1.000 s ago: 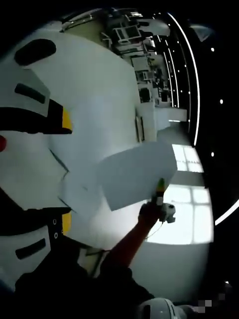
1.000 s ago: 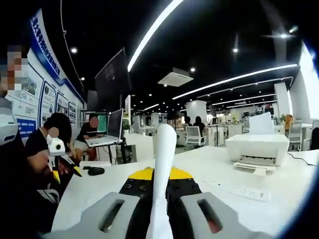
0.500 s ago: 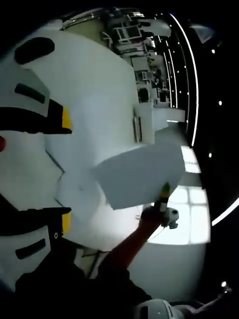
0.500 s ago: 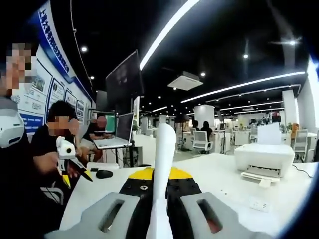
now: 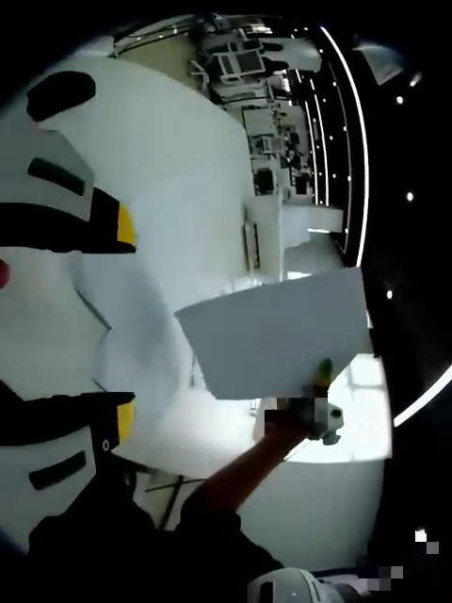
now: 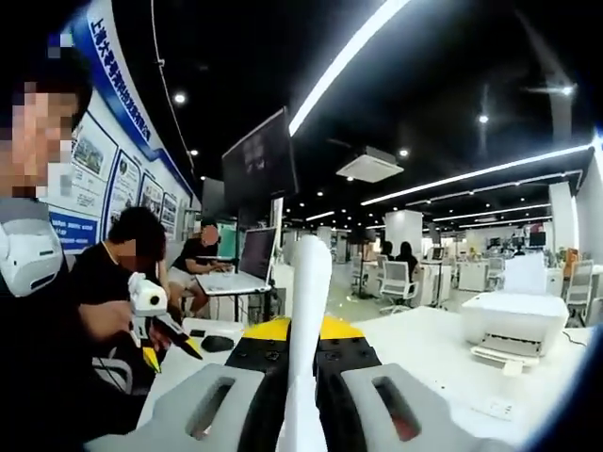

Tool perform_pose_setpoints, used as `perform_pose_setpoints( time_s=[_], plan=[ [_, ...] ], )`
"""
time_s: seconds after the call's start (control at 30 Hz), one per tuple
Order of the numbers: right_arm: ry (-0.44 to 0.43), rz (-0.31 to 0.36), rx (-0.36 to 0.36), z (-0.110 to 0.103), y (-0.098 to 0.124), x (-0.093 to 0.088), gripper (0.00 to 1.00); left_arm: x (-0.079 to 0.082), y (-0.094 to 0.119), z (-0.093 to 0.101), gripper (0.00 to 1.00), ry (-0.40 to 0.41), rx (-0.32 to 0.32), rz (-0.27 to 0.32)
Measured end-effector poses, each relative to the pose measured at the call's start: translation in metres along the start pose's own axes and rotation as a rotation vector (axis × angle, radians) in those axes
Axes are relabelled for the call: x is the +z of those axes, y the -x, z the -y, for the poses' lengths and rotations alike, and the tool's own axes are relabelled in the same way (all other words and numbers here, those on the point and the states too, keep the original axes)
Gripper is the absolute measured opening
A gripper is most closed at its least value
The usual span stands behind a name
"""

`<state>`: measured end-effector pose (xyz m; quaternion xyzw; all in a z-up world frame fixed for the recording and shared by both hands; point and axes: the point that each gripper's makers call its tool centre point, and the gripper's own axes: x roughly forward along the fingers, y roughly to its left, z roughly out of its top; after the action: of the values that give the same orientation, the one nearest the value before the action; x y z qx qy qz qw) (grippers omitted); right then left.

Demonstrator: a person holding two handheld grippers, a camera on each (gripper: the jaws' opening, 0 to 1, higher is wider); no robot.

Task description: Organize the stack of printing papers by aligning and flattening the scattered papers on the table

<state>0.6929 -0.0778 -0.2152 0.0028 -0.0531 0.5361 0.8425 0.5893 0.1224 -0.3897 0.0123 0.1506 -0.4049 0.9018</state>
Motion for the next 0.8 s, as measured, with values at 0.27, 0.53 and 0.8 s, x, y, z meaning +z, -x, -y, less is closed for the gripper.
perform_pose_setpoints(
  time_s=[0.27,0.53,0.8],
  plan=[
    [0.013,0.011,0.036,-0.018,-0.004,0.011,0.04,0.003,0.0,-0.001,0.62,0.0,0.0,0.016],
    [0.026,0.022,0.068,-0.038,-0.008,0.021,0.02,0.006,-0.003,0.0,0.62,0.01,-0.005,0.033],
    [0.031,0.042,0.106,-0.054,-0.011,0.031,0.02,0.014,-0.017,0.011,0.62,0.012,-0.046,0.061]
  ],
)
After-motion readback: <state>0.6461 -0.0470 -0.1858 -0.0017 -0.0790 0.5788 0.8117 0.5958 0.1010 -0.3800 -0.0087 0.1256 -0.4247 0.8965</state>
